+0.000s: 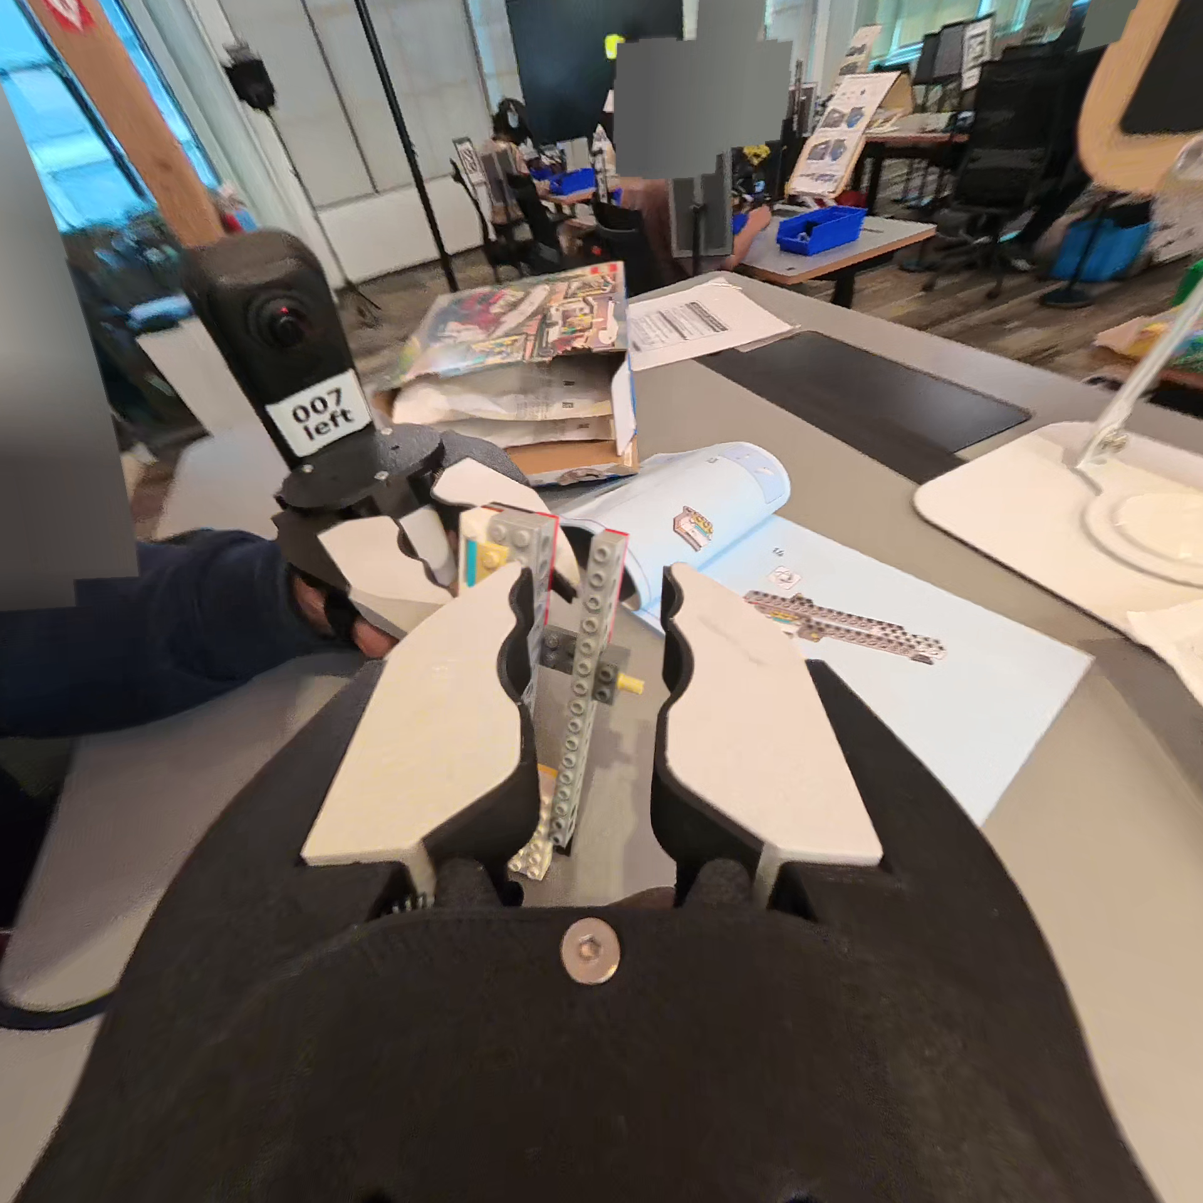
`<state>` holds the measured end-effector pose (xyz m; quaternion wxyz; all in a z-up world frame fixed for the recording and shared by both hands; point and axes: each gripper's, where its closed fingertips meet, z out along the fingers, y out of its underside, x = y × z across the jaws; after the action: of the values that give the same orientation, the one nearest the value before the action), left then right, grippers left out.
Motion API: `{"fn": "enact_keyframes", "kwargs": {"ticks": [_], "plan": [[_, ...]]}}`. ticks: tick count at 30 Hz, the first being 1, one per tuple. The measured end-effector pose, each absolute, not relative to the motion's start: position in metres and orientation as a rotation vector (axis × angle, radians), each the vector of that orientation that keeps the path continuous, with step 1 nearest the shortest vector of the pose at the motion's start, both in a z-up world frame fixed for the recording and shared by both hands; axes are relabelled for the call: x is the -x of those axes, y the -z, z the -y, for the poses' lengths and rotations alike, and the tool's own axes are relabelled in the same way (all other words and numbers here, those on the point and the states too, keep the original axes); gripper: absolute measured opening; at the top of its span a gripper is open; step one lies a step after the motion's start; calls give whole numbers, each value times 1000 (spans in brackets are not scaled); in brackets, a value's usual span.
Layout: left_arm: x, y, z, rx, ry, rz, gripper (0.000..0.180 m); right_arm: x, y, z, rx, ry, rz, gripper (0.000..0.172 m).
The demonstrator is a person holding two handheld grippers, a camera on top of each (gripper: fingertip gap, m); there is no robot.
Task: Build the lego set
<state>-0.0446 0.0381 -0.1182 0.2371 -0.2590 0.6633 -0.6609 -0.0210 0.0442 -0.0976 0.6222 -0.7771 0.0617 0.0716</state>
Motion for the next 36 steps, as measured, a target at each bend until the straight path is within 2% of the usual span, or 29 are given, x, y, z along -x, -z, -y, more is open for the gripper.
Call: {"fn": "enact_keyframes", "kwargs": {"ticks": [5,14,18,20,36], "plan": [[49,117,-36,690,1876,-1838,32,31,101,-52,1730,-499,-105,43],[58,114,-36,670,2011,-1872,32,47,100,-56,1625,-841,-33,36],[61,113,-34,662,2054,-1891,32,46,97,-55,1574,-873,-58,28],[63,114,-31,646,2051,-1913,31,43,96,-56,1567,-851,-81,17],[68,111,-32,641,2123,-1910,30,47,82,-47,1542,-777,-34,26]]}}
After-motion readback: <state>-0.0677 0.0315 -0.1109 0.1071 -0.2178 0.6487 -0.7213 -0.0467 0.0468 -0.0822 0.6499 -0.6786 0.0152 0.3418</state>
